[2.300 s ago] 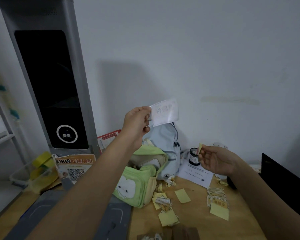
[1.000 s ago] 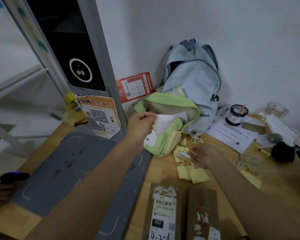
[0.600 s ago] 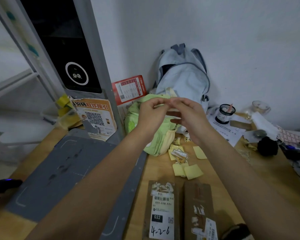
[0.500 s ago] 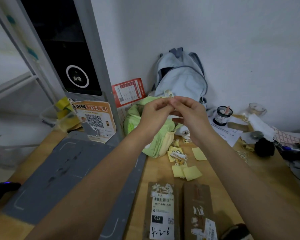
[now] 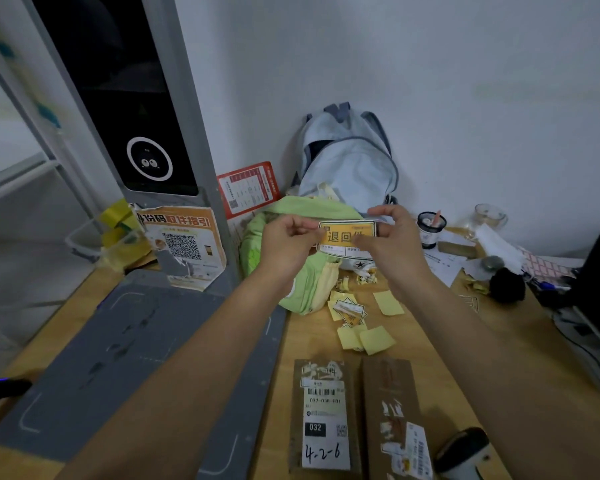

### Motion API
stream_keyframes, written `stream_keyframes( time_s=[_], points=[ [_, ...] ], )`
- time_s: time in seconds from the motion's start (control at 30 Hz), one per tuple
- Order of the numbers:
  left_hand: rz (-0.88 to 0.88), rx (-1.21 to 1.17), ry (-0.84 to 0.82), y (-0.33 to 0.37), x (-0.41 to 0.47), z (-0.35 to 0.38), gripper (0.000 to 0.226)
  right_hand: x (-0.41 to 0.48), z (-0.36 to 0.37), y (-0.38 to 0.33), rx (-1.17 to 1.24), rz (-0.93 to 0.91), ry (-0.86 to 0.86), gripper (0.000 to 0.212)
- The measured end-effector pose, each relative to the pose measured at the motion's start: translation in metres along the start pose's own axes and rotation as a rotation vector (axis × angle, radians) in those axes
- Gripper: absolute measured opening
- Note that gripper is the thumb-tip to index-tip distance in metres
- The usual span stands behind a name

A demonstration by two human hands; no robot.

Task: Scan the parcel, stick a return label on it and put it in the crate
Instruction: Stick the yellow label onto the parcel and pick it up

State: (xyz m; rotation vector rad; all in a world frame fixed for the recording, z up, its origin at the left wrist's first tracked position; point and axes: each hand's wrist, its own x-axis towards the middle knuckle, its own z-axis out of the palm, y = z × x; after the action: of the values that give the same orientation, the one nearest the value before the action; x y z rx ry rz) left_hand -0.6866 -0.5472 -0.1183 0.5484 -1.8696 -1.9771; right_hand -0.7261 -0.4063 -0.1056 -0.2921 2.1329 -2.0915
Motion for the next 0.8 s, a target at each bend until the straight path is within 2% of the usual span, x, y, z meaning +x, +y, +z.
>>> stream_keyframes(
  time_s=[0.1,0.2,0.43,0.6,0.8],
  points=[
    [-0.069,-0.056,0.024,-0.023,0.0,-0.005,0.021,-0.003,0.002,0.024,-0.019,0.076,0.037,0.043],
    [-0.097,-0.003,0.075,-0.048,-0.002,-0.009,0.03,-0.005,0.006,0.052,-0.119,0.119,0.079,0.046],
    [-0.248,-0.002,0.157,-0.113,-0.013,-0.012,0.056,-0.004,0.015,0.117,-0.27,0.236,0.124,0.038],
    [-0.327,0.132,0.174,-0.152,-0.02,-0.017,0.039,-0.01,0.015,0.152,-0.407,0.299,0.07,0.038],
    [-0.337,0.294,0.11,-0.192,-0.029,-0.019,0.045,-0.02,0.013,0.189,-0.52,0.393,0.0,0.029]
  ],
)
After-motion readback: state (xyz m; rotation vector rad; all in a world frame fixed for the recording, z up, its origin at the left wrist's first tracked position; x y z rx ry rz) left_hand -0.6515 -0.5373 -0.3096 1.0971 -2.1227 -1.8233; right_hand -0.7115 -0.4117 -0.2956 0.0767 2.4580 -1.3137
